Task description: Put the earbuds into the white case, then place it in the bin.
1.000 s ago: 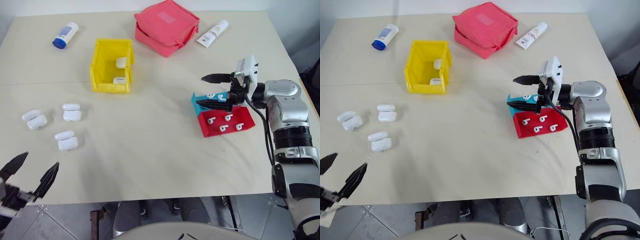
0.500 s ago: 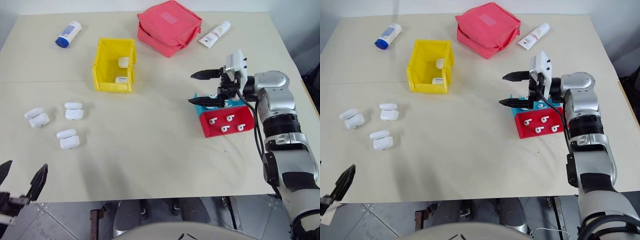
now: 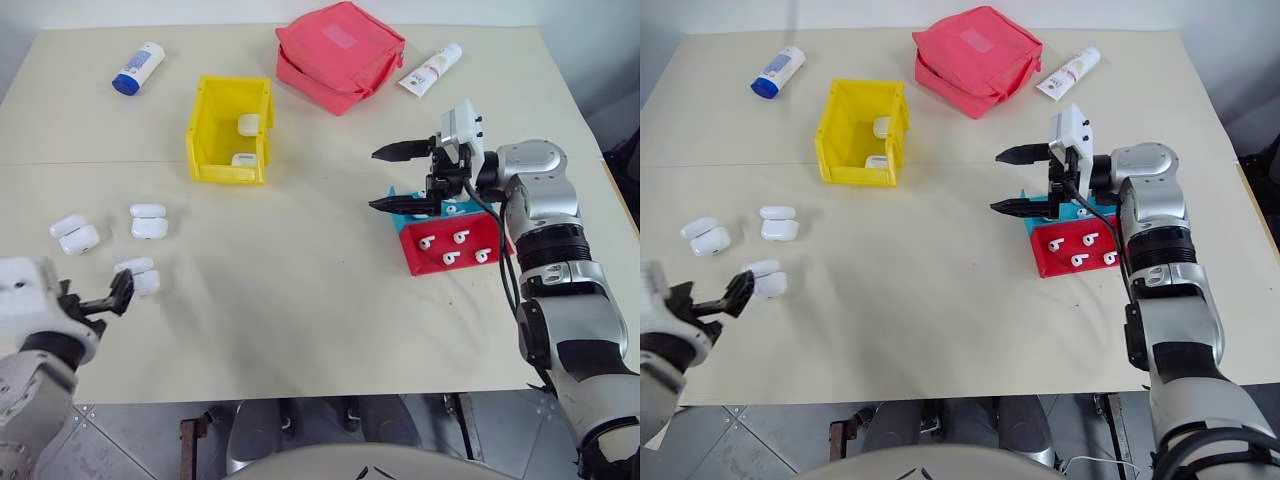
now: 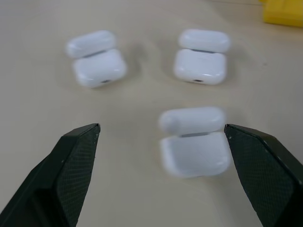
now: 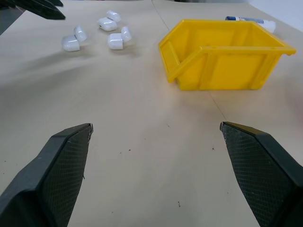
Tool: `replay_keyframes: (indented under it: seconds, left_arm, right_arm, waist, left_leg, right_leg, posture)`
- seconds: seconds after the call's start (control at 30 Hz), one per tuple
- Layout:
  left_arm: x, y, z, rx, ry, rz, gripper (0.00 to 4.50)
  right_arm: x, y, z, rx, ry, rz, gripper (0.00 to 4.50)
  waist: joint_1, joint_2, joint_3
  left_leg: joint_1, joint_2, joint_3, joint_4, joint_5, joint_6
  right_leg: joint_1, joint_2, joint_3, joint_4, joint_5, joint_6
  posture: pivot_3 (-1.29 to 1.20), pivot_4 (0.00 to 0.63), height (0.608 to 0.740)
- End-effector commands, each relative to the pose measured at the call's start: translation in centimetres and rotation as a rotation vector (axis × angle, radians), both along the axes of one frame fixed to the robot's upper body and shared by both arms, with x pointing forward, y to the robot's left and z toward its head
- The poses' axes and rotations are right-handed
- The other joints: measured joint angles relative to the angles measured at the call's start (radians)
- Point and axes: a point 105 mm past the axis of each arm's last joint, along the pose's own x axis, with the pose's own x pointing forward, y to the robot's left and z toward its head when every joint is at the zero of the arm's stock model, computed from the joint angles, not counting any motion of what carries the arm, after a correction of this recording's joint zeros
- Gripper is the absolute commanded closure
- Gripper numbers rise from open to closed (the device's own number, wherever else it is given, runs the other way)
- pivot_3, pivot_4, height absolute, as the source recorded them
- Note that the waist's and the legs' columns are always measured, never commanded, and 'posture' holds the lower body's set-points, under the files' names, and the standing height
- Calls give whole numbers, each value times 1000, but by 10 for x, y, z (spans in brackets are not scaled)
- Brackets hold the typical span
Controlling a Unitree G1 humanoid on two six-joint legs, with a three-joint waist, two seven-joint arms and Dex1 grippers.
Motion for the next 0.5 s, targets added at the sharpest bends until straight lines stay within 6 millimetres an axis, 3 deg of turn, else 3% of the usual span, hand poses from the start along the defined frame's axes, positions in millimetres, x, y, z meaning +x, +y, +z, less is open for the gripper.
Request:
replay_keyframes:
  seconds: [0.03,0.23,0.5]
  left_arm:
    - [3,-1,-1,-21,35,46,35]
    - [12,-19,-8,-205,120,154,35]
    - [18,-24,-14,-221,267,156,35]
  right_arm:
    - [-2,4,14,-2,-45,34,0]
    - [-3,2,13,-12,-40,38,0]
    - [-3,4,13,-11,-42,41,0]
  waist:
    - [0,0,0]
    - [2,0,0]
    - [5,0,0]
  left_leg:
    - [0,0,0,0,0,0]
    - [1,0,-3,0,0,-1]
    - [1,-1,-6,1,0,-1]
  right_leg:
    - [0,0,-1,0,0,0]
    - [2,0,-2,-1,0,0]
    - [5,-1,-5,-2,0,0]
  posture:
    - [0,150,740]
    - [0,150,740]
    - [0,150,740]
